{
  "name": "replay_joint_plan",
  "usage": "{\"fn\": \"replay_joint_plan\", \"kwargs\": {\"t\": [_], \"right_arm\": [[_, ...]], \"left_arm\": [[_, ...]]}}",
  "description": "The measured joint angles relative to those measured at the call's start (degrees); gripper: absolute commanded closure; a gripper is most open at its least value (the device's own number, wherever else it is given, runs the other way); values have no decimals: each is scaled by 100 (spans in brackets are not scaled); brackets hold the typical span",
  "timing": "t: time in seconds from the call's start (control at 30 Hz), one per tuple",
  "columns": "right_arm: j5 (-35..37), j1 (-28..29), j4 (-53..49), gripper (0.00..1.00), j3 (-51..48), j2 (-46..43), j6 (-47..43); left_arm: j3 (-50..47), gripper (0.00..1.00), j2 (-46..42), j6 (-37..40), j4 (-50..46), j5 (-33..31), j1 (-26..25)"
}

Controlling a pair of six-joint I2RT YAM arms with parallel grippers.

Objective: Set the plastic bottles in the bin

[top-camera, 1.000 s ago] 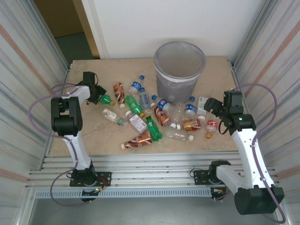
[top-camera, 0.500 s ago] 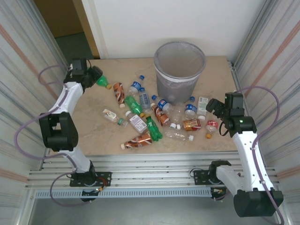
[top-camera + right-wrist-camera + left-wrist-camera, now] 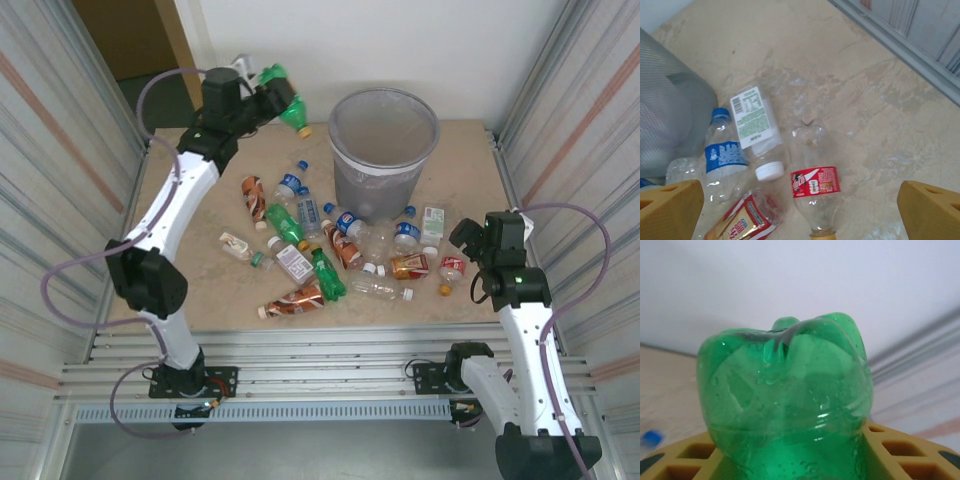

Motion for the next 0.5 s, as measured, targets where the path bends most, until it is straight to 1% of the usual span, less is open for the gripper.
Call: {"fn": "replay_joint_plan", "kwargs": {"t": [0.1, 0.27, 0.5], "right_arm": [[61, 0, -72, 2, 0, 22, 15], [127, 0, -146, 2, 0, 22, 81], [122, -7, -146, 2, 0, 81, 151]], "left_arm": [[739, 55, 509, -2, 109, 175, -306], [1665, 55, 1239, 26, 170, 240, -693], [2199, 55, 2074, 125, 673, 328, -999]]}}
